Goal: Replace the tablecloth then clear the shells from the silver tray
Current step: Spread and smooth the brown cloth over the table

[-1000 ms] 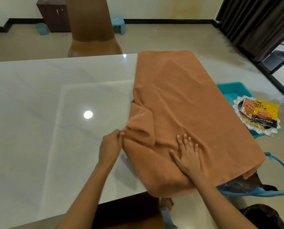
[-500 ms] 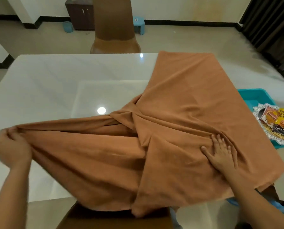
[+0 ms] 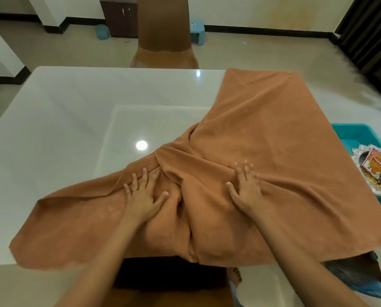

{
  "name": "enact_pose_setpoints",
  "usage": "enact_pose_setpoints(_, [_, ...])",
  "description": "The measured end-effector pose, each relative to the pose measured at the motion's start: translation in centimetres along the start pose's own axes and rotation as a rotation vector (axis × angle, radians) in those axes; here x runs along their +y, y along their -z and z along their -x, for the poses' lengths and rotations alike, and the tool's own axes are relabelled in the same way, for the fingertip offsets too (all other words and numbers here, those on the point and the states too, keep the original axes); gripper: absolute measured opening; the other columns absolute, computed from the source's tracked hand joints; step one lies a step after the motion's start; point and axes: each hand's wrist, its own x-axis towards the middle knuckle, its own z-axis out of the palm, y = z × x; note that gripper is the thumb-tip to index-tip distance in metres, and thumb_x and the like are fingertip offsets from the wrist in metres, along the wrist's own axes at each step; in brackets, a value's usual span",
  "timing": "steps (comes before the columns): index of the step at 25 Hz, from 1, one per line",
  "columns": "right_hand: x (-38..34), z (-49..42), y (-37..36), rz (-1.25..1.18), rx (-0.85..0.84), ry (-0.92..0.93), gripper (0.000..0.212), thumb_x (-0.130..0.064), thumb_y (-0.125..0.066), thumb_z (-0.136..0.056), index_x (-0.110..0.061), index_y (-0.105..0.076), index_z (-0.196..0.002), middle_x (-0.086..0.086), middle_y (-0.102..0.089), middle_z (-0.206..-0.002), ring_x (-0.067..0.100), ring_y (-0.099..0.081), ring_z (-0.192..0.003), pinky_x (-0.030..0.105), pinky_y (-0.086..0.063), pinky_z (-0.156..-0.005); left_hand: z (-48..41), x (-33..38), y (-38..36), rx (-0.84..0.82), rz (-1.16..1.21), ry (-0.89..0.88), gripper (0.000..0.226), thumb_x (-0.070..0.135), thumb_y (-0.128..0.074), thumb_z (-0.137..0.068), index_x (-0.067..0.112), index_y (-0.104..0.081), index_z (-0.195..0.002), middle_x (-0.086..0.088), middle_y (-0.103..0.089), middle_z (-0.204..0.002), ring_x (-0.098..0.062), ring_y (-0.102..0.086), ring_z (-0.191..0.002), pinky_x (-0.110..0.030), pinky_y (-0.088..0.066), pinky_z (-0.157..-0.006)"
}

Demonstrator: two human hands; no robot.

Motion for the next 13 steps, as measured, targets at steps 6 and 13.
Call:
enact_pose_setpoints(6, [0.5,-2.7,-1.5,0.129,-0.098,-0.013,0.093,-0.084,-0.026,-0.074,-0.038,-0.002,-0.151,-0.005,-0.001,-0.161,0.023,0.002,-0.147,0.05,0.007,-0.116,-7.7,-6.2,-1.6,-0.018,-0.076,0.089,0.109,0.097,-0.029,-0.055,0.046,-0.003,-0.148,0.025,0.02,-0.154,-0.023,0.028,-0.142,-0.074,0.01,-0.099])
enact_pose_setpoints(13, [1.5,-3.9,-1.7,0.151,-0.03,-0.022,0.098,-0.087,-0.024,-0.071,-0.035,-0.003,-0.151,-0.005,0.002,-0.16,0.013,0.006,-0.147,0.045,0.007,-0.118,-13.8,-9.2,1.9,0.069,-0.092,0.258,0.105,0.097,-0.008,-0.058,0.044,-0.007,-0.149,0.029,0.014,-0.154,-0.018,0.02,-0.144,-0.082,0.009,-0.092])
